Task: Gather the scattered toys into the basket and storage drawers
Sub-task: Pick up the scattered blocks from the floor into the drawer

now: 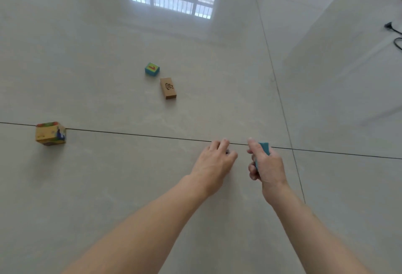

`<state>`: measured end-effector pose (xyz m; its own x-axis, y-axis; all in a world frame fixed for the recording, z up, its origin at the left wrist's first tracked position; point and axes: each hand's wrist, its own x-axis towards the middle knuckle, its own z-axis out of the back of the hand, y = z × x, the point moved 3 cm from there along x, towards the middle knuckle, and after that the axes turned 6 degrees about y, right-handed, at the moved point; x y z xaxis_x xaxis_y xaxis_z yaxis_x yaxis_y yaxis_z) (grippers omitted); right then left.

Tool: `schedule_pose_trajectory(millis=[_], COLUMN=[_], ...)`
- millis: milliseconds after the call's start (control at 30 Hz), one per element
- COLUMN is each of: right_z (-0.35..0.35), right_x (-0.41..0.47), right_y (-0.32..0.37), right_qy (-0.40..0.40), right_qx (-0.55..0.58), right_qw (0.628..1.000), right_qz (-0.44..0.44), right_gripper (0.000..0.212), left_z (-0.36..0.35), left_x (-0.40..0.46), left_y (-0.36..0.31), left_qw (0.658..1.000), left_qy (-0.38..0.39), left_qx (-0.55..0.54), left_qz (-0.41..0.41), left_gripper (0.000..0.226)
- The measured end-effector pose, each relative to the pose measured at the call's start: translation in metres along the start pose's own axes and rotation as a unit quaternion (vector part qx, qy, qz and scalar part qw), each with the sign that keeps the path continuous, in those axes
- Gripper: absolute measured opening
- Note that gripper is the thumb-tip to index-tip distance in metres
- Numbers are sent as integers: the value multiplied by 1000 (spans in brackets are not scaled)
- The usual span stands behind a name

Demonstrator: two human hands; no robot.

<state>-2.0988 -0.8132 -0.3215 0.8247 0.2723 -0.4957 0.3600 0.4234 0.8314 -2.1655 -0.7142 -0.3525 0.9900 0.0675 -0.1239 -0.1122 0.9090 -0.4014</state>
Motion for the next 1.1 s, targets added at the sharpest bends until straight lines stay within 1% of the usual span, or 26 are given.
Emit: schedule_pose_trajectory(millis=[33,67,100,133,167,233,267,333,367,433,500,533,600,667,733,767,800,833,867,900,933,967,1033,1100], right_z=[-14,-28,-43,-62,-82,-121,-141,-172,-185,-211,-223,-231,-238,-242,-246,-247,-248,-250,-251,-252,-254,-255,-260,-266], right_x=[2,4,7,12,19,33,40,54,61,71,77,77,74,65,56,50,44,35,24,13,0,-12,-36,-56], right_y=[5,13,21,31,41,62,72,90,97,105,105,101,92,84,79,77,74,71,67,62,60,57,54,56], right_qy=[20,36,51,72,91,113,113,86,72,71,78,85,85,77,88,108,138,172,204,227,247,265,303,335], right_qx=[-10,-21,-34,-52,-77,-154,-197,-265,-290,-350,-433,-469,-508,-535,-553,-533,-479,-396,-301,-212,-137,-74,52,133], right_qw=[1000,999,997,995,991,976,965,944,935,914,879,861,840,823,804,813,842,882,918,942,955,960,951,930], right_qz=[12,24,38,52,67,101,127,175,190,194,183,180,169,176,202,207,205,188,162,128,91,55,-28,-79], right_gripper=[25,23,16,10,12,17,16,8,14,36,47,47,42,37,31,28,25,22,18,12,3,7,11,8], left_z=[2,7,11,18,25,48,59,77,84,94,101,104,108,110,111,111,108,104,100,95,91,88,87,93], left_x=[-5,-10,-17,-26,-37,-61,-74,-98,-110,-140,-164,-177,-193,-201,-201,-198,-195,-192,-189,-188,-190,-193,-209,-223], left_y=[7,14,26,43,61,94,110,134,145,168,186,196,209,218,224,227,231,235,237,238,238,237,233,228], left_qw=[999,996,988,971,944,879,853,823,811,778,756,755,771,803,834,848,859,867,873,876,874,865,827,784], left_qy=[-25,-51,-77,-112,-148,-231,-263,-292,-302,-334,-356,-364,-359,-324,-259,-217,-175,-139,-114,-107,-115,-141,-196,-239], left_qx=[-22,-68,-130,-192,-257,-356,-381,-404,-413,-425,-417,-393,-330,-260,-200,-175,-156,-142,-132,-126,-134,-157,-255,-363], left_qz=[0,13,41,89,142,218,241,271,284,320,358,378,410,428,444,450,455,457,456,453,452,455,462,442], left_gripper=[56,55,51,49,47,41,38,34,34,34,28,24,26,40,59,66,68,66,59,49,40,32,18,24])
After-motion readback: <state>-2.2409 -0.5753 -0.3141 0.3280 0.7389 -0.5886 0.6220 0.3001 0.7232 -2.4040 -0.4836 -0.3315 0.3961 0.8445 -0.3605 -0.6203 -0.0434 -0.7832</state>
